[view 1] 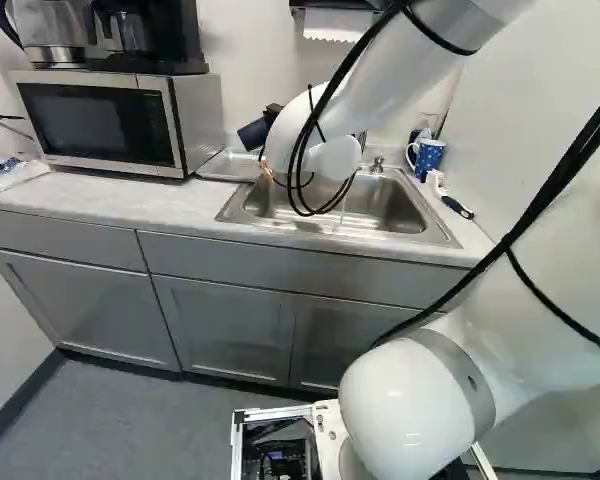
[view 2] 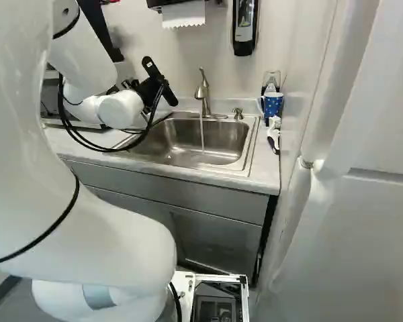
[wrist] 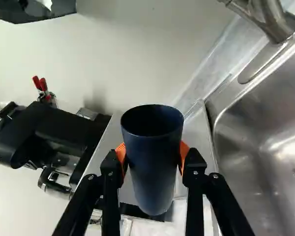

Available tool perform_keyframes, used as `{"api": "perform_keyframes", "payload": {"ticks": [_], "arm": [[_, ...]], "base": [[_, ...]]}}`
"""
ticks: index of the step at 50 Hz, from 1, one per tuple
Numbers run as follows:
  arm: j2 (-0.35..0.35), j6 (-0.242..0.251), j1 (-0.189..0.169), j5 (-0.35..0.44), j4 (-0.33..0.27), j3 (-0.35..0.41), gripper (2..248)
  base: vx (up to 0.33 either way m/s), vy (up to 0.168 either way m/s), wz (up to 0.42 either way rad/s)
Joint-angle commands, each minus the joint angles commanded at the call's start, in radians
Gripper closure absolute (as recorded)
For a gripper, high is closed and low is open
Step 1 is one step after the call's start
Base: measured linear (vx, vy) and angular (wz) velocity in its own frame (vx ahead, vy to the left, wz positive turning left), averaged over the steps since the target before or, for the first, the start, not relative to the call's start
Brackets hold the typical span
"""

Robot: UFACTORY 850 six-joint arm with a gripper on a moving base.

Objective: Rinse the cup and place it in the tray

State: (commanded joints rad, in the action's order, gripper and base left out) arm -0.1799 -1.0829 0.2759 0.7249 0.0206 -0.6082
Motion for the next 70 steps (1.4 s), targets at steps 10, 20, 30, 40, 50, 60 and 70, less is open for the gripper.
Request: {"api": "perform_keyframes", "payload": {"ticks": [10, 20, 30, 40, 50, 60, 70], "arm": [[0.000, 0.105, 0.000, 0.000, 0.000, 0.000, 128], [0.000, 0.210, 0.000, 0.000, 0.000, 0.000, 128], [0.000, 0.316, 0.000, 0.000, 0.000, 0.000, 128], [0.000, 0.421, 0.000, 0.000, 0.000, 0.000, 128], [0.000, 0.527, 0.000, 0.000, 0.000, 0.000, 128], [0.000, 0.631, 0.000, 0.000, 0.000, 0.000, 128], [0.000, 0.736, 0.000, 0.000, 0.000, 0.000, 128]], "base": [[0.000, 0.000, 0.000], [0.000, 0.000, 0.000], [0.000, 0.000, 0.000], [0.000, 0.000, 0.000], [0.000, 0.000, 0.000], [0.000, 0.000, 0.000], [0.000, 0.000, 0.000]]}}
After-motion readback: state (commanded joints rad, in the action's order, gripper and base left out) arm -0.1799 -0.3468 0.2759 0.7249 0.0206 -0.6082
